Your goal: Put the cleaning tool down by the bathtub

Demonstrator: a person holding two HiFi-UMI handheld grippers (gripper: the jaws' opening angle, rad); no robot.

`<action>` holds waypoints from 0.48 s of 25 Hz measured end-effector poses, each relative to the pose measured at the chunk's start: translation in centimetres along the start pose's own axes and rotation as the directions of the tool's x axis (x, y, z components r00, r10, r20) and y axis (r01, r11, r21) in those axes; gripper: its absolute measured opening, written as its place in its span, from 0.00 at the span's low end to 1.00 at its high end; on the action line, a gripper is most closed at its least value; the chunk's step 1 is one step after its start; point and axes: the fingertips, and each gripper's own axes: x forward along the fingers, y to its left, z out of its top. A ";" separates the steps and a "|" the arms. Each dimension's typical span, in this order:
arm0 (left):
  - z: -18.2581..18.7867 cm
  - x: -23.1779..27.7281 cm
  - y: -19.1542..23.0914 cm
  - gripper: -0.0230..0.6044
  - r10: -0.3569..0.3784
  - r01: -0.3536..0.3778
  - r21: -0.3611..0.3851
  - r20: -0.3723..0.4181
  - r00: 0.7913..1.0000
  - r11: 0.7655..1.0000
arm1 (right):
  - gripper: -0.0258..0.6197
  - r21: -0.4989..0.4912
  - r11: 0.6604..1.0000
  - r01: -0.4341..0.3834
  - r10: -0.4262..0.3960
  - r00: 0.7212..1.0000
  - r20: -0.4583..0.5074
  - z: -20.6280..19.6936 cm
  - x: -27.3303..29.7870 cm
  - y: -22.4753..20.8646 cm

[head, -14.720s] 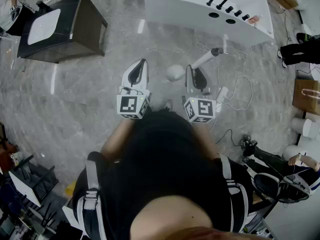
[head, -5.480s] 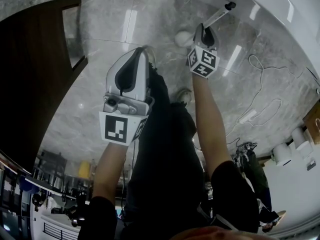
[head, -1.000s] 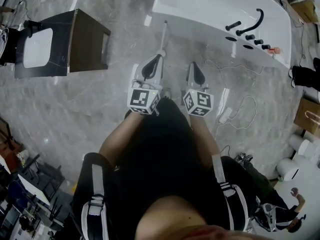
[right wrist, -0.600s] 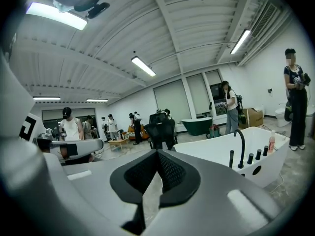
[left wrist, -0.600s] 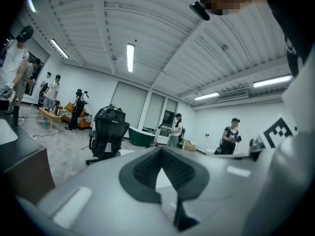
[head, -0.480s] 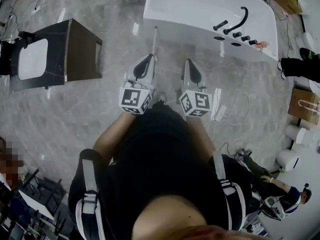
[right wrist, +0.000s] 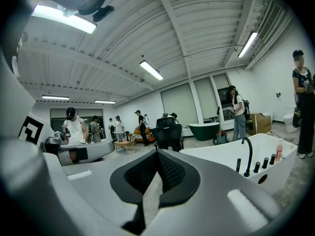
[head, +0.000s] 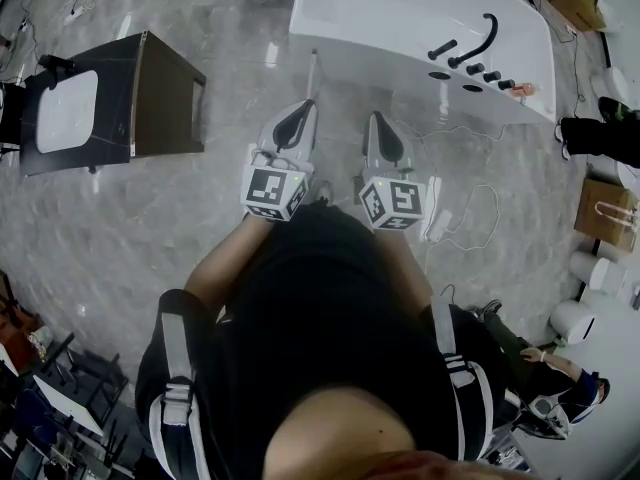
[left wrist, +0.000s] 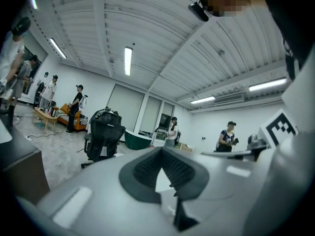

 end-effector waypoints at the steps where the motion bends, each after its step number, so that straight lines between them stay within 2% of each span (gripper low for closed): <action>1: 0.1 0.0 0.1 0.05 0.001 -0.001 -0.001 0.000 1.000 1.000 | 0.04 -0.003 1.000 -0.002 0.002 1.000 0.002 0.1 0.1 0.1; 12: -0.5 -0.2 0.8 0.05 0.002 -0.002 -0.013 -0.013 1.000 1.000 | 0.04 -0.007 1.000 -0.028 0.028 0.999 0.026 0.4 0.6 1.2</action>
